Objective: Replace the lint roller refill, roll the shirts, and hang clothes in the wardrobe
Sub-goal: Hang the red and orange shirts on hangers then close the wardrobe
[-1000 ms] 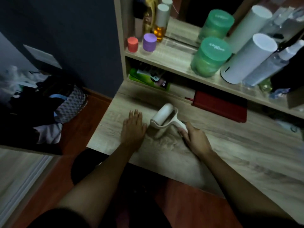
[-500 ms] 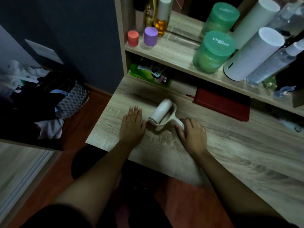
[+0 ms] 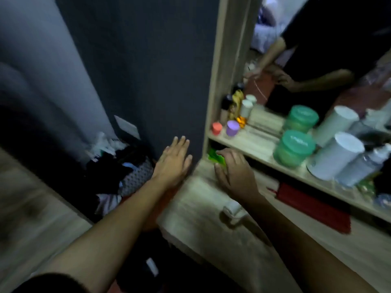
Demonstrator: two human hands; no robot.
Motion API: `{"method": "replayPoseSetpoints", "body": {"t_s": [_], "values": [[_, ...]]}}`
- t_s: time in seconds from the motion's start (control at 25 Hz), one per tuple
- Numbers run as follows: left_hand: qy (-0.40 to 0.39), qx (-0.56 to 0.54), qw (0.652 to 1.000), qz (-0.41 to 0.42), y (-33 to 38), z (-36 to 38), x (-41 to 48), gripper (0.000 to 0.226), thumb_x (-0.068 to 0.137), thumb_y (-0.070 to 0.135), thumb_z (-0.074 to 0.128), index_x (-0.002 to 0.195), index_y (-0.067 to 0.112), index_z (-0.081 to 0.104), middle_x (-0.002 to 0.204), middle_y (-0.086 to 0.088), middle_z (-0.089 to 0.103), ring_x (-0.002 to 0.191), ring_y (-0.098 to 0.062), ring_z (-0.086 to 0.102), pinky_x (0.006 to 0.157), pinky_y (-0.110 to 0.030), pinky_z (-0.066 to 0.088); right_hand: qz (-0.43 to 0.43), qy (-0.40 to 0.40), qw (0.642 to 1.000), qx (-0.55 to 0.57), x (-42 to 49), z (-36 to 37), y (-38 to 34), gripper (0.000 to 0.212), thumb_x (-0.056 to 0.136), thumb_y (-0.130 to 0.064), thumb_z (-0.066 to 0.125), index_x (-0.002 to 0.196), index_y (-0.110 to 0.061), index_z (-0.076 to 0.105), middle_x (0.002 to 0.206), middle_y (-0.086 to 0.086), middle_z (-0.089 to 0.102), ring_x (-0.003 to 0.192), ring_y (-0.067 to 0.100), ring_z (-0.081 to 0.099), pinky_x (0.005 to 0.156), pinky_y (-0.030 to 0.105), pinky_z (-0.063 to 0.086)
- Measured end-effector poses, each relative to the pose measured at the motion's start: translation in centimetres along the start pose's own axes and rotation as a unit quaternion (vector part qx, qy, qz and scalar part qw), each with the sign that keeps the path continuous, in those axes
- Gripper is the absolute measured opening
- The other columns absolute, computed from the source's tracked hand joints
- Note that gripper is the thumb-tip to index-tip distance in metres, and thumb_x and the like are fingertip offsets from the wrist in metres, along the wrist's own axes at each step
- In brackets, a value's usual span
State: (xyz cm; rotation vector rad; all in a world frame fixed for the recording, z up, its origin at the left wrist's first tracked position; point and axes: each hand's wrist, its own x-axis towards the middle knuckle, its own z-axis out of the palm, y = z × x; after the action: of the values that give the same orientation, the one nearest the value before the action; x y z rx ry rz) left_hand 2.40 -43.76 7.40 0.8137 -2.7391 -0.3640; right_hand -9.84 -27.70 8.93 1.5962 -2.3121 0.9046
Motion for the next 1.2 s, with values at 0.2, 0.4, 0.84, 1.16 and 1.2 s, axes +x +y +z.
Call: {"method": "replayPoseSetpoints", "body": {"t_s": [0.2,0.4,0.84,1.16,1.2], "values": [[0.162,0.109,0.981,-0.005,-7.4,-19.1,-1.1,0.071,0.088,0.052,0.012,0.147,0.013,0.024,0.155,-0.004,0.022,0.145,-0.020,0.011,0.116,-0.037,0.013,-0.167,0.066,0.982,0.053,14.7,-2.8,-14.9,0.047,0.091,-0.039,0.036,0.124,-0.009,0.051,0.125,0.009,0.056,0.116,0.023,0.052,0.098,0.036,0.043],[0.254,0.253,0.930,-0.076,-14.8,-35.6,-8.3,0.071,0.088,0.051,0.016,0.144,0.010,0.030,0.151,-0.009,0.033,0.142,-0.024,0.024,0.114,-0.039,0.022,-0.311,0.097,0.944,0.062,22.4,-3.3,-32.1,0.057,0.087,-0.045,0.034,0.130,-0.010,0.048,0.133,0.010,0.051,0.123,0.026,0.048,0.102,0.039,0.039],[0.319,0.502,0.802,-0.053,-30.2,-61.5,-26.3,0.057,0.090,0.043,0.038,0.129,0.004,0.051,0.132,-0.012,0.056,0.127,-0.025,0.050,0.105,-0.033,0.038,-0.467,0.220,0.851,0.092,30.2,-2.6,-66.4,0.053,0.079,-0.040,0.042,0.124,-0.014,0.052,0.127,0.008,0.056,0.118,0.024,0.053,0.100,0.034,0.042],[0.334,0.573,0.744,-0.079,-38.7,-75.0,-32.6,0.056,0.086,0.037,0.042,0.127,0.000,0.053,0.128,-0.017,0.058,0.121,-0.029,0.055,0.101,-0.039,0.044,-0.441,0.243,0.858,0.096,35.3,-2.5,-79.3,0.045,0.081,-0.032,0.047,0.123,-0.016,0.050,0.124,0.004,0.051,0.113,0.024,0.050,0.092,0.034,0.044],[0.348,0.576,0.735,-0.084,-39.4,-76.2,-32.7,0.055,0.086,0.035,0.045,0.127,0.000,0.052,0.128,-0.017,0.058,0.120,-0.030,0.055,0.101,-0.038,0.042,-0.442,0.239,0.860,0.086,36.1,-2.6,-80.4,0.044,0.082,-0.029,0.051,0.123,-0.016,0.049,0.125,0.004,0.049,0.113,0.024,0.049,0.092,0.035,0.043]]}}
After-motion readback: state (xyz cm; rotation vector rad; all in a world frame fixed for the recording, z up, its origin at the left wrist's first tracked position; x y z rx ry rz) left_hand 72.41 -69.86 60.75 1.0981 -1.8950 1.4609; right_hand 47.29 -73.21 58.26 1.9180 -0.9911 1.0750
